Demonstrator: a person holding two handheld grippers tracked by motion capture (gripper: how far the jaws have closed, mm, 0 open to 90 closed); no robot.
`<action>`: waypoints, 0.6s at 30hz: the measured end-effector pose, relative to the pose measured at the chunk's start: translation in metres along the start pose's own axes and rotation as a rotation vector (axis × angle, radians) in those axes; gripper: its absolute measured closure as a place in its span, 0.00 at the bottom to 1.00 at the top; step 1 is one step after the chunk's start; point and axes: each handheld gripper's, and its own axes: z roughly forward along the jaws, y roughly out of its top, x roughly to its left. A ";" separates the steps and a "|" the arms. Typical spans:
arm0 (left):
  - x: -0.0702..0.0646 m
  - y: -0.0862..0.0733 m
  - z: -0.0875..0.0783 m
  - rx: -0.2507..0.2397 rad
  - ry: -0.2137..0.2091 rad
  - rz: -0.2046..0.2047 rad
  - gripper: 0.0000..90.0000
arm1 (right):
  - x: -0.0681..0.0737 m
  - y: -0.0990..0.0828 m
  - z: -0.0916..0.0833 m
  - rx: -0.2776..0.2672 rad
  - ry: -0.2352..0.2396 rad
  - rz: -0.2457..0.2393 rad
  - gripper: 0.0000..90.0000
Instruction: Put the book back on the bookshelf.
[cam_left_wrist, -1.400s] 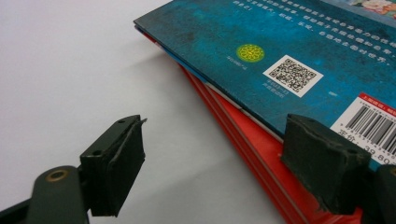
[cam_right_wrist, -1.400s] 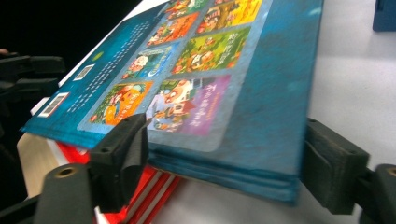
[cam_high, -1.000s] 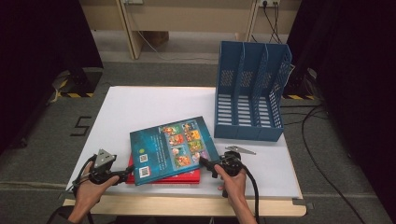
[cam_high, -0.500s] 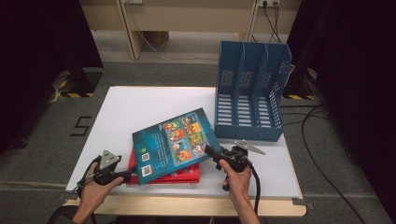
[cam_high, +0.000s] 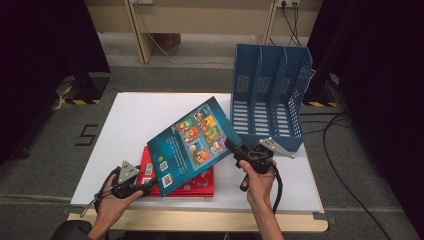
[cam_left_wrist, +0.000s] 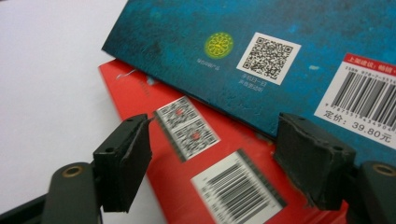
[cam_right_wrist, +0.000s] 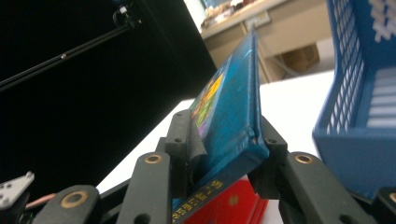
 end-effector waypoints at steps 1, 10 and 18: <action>-0.004 0.003 0.004 -0.002 -0.010 0.012 0.26 | 0.003 0.009 0.001 -0.021 0.002 -0.019 0.75; -0.013 0.014 0.020 -0.011 -0.039 0.020 0.22 | 0.024 0.043 0.008 -0.089 0.027 -0.118 0.80; -0.006 0.017 0.021 -0.026 -0.028 0.005 0.22 | 0.036 0.070 0.013 -0.108 0.043 -0.229 0.84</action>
